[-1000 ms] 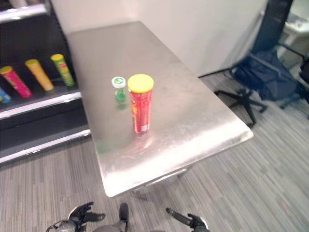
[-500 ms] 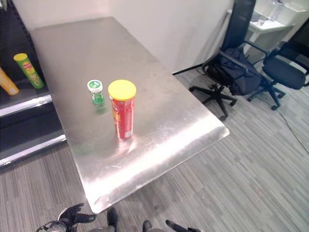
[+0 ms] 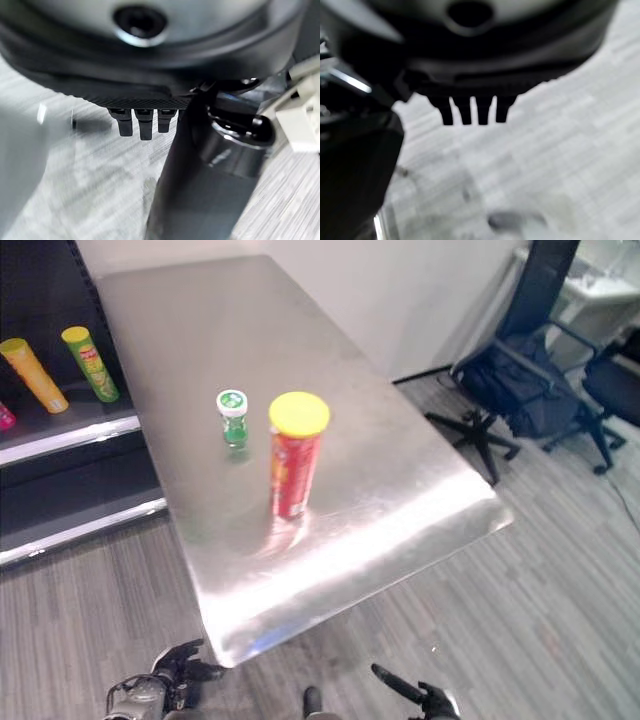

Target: Put the goods on the table back onto the shelves and tidy them up.

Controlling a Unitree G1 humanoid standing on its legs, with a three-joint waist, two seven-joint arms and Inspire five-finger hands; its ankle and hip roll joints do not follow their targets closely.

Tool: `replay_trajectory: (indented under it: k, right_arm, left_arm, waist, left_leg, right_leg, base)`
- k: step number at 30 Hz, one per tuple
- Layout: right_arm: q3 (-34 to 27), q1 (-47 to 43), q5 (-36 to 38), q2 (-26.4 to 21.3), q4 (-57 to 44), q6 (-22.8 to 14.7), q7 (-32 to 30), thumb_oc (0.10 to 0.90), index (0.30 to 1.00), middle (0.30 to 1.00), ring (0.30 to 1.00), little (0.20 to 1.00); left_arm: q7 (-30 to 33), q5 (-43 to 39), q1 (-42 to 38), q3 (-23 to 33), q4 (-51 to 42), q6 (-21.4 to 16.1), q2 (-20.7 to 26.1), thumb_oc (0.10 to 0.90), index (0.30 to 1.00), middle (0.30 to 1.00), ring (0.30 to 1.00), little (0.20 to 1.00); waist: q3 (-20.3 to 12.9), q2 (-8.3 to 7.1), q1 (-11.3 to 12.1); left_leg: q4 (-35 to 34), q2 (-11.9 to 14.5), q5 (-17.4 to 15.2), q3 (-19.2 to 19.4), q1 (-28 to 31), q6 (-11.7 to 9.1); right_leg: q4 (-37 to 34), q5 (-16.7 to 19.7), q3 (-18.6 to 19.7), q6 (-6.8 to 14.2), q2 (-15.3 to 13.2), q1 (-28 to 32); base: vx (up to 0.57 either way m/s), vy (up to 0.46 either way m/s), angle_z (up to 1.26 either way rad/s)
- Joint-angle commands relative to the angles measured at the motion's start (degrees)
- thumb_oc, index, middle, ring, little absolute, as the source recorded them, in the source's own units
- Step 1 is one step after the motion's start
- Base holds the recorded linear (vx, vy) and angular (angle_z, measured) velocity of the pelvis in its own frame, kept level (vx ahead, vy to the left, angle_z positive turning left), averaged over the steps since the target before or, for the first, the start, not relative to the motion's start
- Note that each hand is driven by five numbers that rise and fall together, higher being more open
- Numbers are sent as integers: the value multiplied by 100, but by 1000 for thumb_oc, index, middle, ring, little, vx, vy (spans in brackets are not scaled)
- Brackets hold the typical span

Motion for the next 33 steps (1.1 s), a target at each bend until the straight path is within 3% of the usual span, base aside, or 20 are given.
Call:
replay_trajectory:
  k: [1, 3, 5, 8, 9, 10, 15, 17, 19, 20, 21, 22, 23, 27, 33]
  right_arm:
    - [204, 90, 14, -111, 77, -35, -145, 800, 900, 900, 900, 900]
    - [188, 129, 50, -107, 99, -60, -152, 800, 900, 900, 900, 900]
    - [162, 157, 74, -123, 142, -71, -174, 800, 900, 900, 900, 900]
    - [141, 154, 95, -143, 197, -92, -173, 800, 900, 900, 900, 900]
    - [104, 179, 178, -236, 313, -110, -183, 800, 900, 900, 900, 900]
    - [80, 185, 214, -253, 378, -106, -180, 800, 900, 900, 900, 900]
    - [-282, 312, 350, -514, 550, -90, -257, 800, 900, 900, 900, 900]
    - [-649, 347, 473, -874, 541, -103, -325, 800, 900, 900, 900, 900]
    - [-1472, 532, 617, -1755, -232, -199, -539, 800, 900, 900, 900, 900]
    - [-2085, 813, 476, -2362, -1409, -304, -721, 800, 900, 900, 900, 900]
    - [-2108, 842, 468, -2360, -1439, -289, -725, 800, 900, 900, 900, 900]
    - [-2547, 952, 354, -3001, -2603, -510, -656, 800, 900, 900, 900, 900]
    - [-2700, 916, 367, -3243, -3027, -621, -613, 800, 900, 900, 900, 900]
    - [-3012, 604, 985, -4246, -5040, -1173, 238, 800, 900, 900, 900, 900]
    - [-2417, -123, 1942, -4870, -5885, -1328, 1152, 800, 900, 900, 900, 900]
  left_arm:
    - [146, -107, 129, 280, -189, -218, 485, 800, 900, 900, 900, 900]
    - [115, -32, 176, 366, -59, -193, 545, 800, 900, 900, 900, 900]
    - [115, 33, 257, 450, 40, -162, 593, 800, 900, 900, 900, 900]
    - [94, 116, 314, 514, 158, -145, 601, 800, 900, 900, 900, 900]
    - [66, 286, 364, 528, 310, -113, 585, 800, 900, 900, 900, 900]
    - [70, 333, 358, 498, 357, -104, 565, 800, 900, 900, 900, 900]
    - [63, 498, 374, 399, 352, -102, 472, 800, 900, 900, 900, 900]
    - [74, 634, 355, 350, 354, -78, 514, 800, 900, 900, 900, 900]
    - [85, 738, 361, 422, 251, -64, 572, 800, 900, 900, 900, 900]
    - [78, 858, 439, 508, 189, -44, 541, 800, 900, 900, 900, 900]
    - [79, 860, 440, 499, 187, -43, 533, 800, 900, 900, 900, 900]
    - [70, 965, 496, 561, 215, -46, 505, 800, 900, 900, 900, 900]
    - [46, 971, 514, 565, 220, -57, 497, 800, 900, 900, 900, 900]
    - [-200, 1094, 700, 598, 83, -124, 616, 800, 900, 900, 900, 900]
    - [-434, 1267, 839, 376, -21, -219, 652, 800, 900, 900, 900, 900]
  waist:
    - [-163, 11, 153]
    - [-161, 42, 163]
    - [-171, 45, 201]
    - [-196, 43, 223]
    - [-133, 13, 184]
    - [-125, 5, 133]
    - [-161, -2, 49]
    - [-197, 1, -24]
    - [-253, 0, -146]
    - [-279, 19, -233]
    - [-281, 28, -225]
    - [-295, 48, -304]
    - [-318, 50, -318]
    - [-383, 74, -325]
    - [-479, 84, -231]
  left_leg:
    - [134, 134, -758, 200, 98, 14]
    - [-14, 35, -693, 299, 196, 85]
    - [-34, -41, -688, 416, 202, 121]
    - [-34, -100, -701, 456, 203, 154]
    - [-34, -279, -723, 478, 313, 246]
    - [-34, -314, -723, 458, 339, 259]
    - [-34, -317, -825, 524, 545, 267]
    - [-34, -304, -851, 538, 598, 260]
    - [-34, -299, -877, 591, 640, 232]
    - [-34, -295, -907, 622, 664, 219]
    - [-34, -294, -910, 621, 666, 219]
    - [-34, -271, -958, 672, 720, 201]
    - [-34, -265, -942, 697, 698, 193]
    - [-34, -209, -968, 875, 772, 155]
    - [-34, -159, -975, 1022, 882, 117]
  right_leg:
    - [-420, 672, 425, 415, -87, -358]
    - [-316, 453, 450, 367, 178, -294]
    - [-276, 238, 186, 310, 326, -153]
    - [-224, 110, 142, 265, 513, -107]
    - [-300, -39, 597, 161, 963, -69]
    - [-299, -22, 765, 130, 1083, -121]
    - [-608, 123, 775, 116, 1124, 87]
    - [-656, 130, 761, 122, 1135, 139]
    - [-694, 130, 751, 154, 1108, 196]
    - [-693, 120, 741, 184, 1084, 209]
    - [-692, 118, 739, 185, 1085, 211]
    - [-689, 94, 725, 210, 1066, 241]
    - [-692, 116, 732, 217, 1055, 211]
    - [-698, 123, 764, 251, 1056, 186]
    - [-698, 116, 804, 259, 1054, 239]
  base:
    - [-2, 320, -50]
    - [-18, 282, -16]
    - [-34, 155, 2]
    - [-24, 109, -14]
    - [-7, 140, -26]
    - [-6, 140, -22]
    - [76, 1, -4]
    - [82, 0, -6]
    - [74, 18, -3]
    - [0, 0, 0]
    - [45, 32, -10]
    - [19, 12, -15]
    - [24, 14, -18]
    - [26, -12, -23]
    - [25, -6, -15]
